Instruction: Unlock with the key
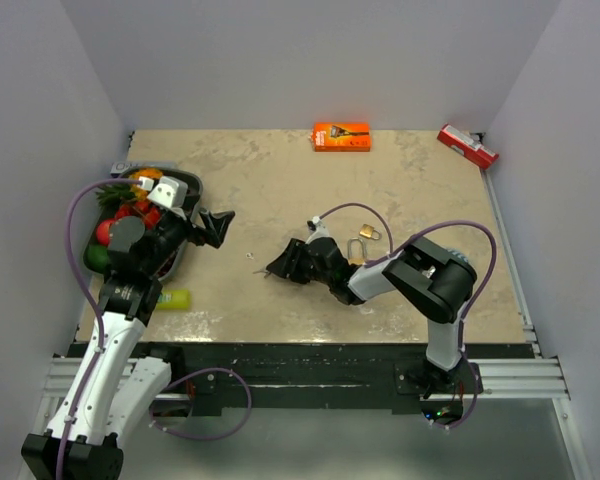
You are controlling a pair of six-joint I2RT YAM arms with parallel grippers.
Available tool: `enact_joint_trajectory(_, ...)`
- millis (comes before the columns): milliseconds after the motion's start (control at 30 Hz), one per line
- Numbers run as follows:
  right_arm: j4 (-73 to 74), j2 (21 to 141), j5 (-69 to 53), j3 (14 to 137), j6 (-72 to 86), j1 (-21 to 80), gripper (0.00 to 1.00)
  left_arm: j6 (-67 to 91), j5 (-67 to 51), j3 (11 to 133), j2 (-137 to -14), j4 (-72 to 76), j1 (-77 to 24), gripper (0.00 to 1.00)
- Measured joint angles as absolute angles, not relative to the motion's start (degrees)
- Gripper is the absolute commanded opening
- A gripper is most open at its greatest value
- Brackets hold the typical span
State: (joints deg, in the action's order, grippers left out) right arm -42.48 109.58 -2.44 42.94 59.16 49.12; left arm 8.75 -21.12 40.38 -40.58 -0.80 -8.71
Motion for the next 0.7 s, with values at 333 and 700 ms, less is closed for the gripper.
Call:
enact_joint_trajectory(333,-45.8,111.9,-2.3,43.3,61.6,49.2,0.45,8.7,-21.3,40.4,-40.5,-0.6,-8.8,0.99)
enact_joint_trajectory(700,-46.1,114.1,-0.5,45.0,62.8,49.6,0.29,8.7,-21.3,40.4,-40.4,-0.5,-9.1,0.99)
